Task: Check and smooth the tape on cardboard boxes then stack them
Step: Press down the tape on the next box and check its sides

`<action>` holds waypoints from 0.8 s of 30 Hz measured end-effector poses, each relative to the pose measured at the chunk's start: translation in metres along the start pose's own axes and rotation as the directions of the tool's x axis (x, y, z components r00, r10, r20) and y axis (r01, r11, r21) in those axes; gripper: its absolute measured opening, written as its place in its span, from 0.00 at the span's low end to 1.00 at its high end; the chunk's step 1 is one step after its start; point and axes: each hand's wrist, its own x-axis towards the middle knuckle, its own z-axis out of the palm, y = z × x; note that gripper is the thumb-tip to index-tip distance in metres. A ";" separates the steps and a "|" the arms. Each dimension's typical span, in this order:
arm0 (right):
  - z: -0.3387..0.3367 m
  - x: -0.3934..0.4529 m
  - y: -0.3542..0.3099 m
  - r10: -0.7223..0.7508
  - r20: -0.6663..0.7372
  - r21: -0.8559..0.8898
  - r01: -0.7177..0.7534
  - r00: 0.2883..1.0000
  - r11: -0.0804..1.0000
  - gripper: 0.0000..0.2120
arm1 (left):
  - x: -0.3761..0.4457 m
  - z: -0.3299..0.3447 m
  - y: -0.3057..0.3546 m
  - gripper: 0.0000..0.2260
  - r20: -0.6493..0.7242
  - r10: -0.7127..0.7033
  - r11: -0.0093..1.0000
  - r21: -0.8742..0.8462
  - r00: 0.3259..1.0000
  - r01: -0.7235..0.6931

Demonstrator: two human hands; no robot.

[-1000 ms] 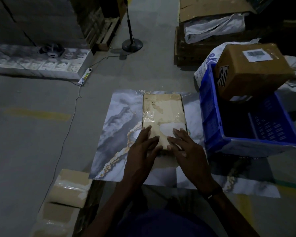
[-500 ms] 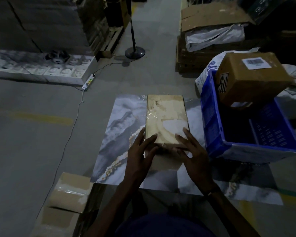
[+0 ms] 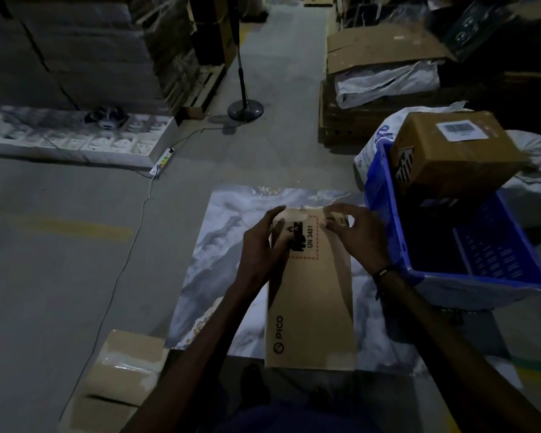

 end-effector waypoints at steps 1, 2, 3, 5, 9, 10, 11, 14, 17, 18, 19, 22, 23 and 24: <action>0.005 0.000 0.004 0.000 0.001 -0.004 0.000 1.000 1.000 0.18 | 0.003 0.002 -0.004 0.20 0.008 -0.013 1.000 -0.001 1.000 0.013; 0.009 0.001 0.006 0.001 -0.007 -0.002 -0.001 1.000 1.000 0.17 | 0.006 0.003 -0.007 0.18 0.013 -0.022 1.000 -0.003 1.000 0.022; 0.013 0.001 0.008 0.004 -0.018 0.002 -0.004 1.000 1.000 0.17 | 0.009 0.005 -0.009 0.16 0.017 -0.029 1.000 0.005 0.999 0.029; 0.020 0.004 0.009 0.007 -0.011 0.010 -0.007 1.000 1.000 0.17 | 0.018 0.008 -0.017 0.15 0.039 -0.053 0.998 0.042 0.998 0.051; 0.037 0.005 0.013 0.014 0.064 0.001 -0.014 0.998 1.000 0.17 | 0.038 0.020 -0.046 0.25 0.154 -0.117 0.972 0.223 0.981 0.081; 0.041 0.004 0.014 0.016 0.086 -0.006 -0.016 0.996 1.000 0.16 | 0.042 0.023 -0.055 0.28 0.172 -0.141 0.961 0.262 0.975 0.093; 0.045 0.003 0.015 0.016 0.105 -0.006 -0.015 0.994 1.000 0.15 | 0.044 0.025 -0.059 0.28 0.189 -0.162 0.952 0.290 0.969 0.102; 0.055 -0.003 0.021 0.030 0.140 0.003 -0.031 0.990 1.000 0.14 | 0.045 0.026 -0.066 0.25 0.215 -0.175 0.942 0.320 0.961 0.100; 0.061 -0.010 0.023 0.030 0.170 0.009 -0.032 0.985 0.999 0.15 | 0.040 0.025 -0.065 0.24 0.206 -0.167 0.940 0.329 0.964 0.093; 0.062 -0.013 0.021 0.014 0.168 -0.024 -0.010 0.986 1.000 0.14 | 0.037 0.024 -0.061 0.22 0.205 -0.151 0.939 0.335 0.967 0.075; 0.061 -0.018 0.019 -0.008 0.164 -0.072 0.020 0.986 0.997 0.14 | 0.031 0.023 -0.057 0.20 0.205 -0.114 0.938 0.344 0.972 0.037; 0.060 -0.038 0.010 -0.061 0.170 -0.206 0.096 0.984 0.974 0.15 | 0.009 0.021 -0.045 0.17 0.246 -0.041 0.903 0.425 0.968 -0.069; 0.059 -0.046 0.007 -0.053 0.166 -0.235 0.092 0.985 0.968 0.16 | 0.002 0.022 -0.043 0.17 0.273 -0.055 0.887 0.455 0.960 -0.078; 0.058 -0.053 0.006 -0.033 0.164 -0.245 0.072 0.986 0.967 0.15 | -0.005 0.023 -0.043 0.18 0.300 -0.077 0.869 0.488 0.951 -0.084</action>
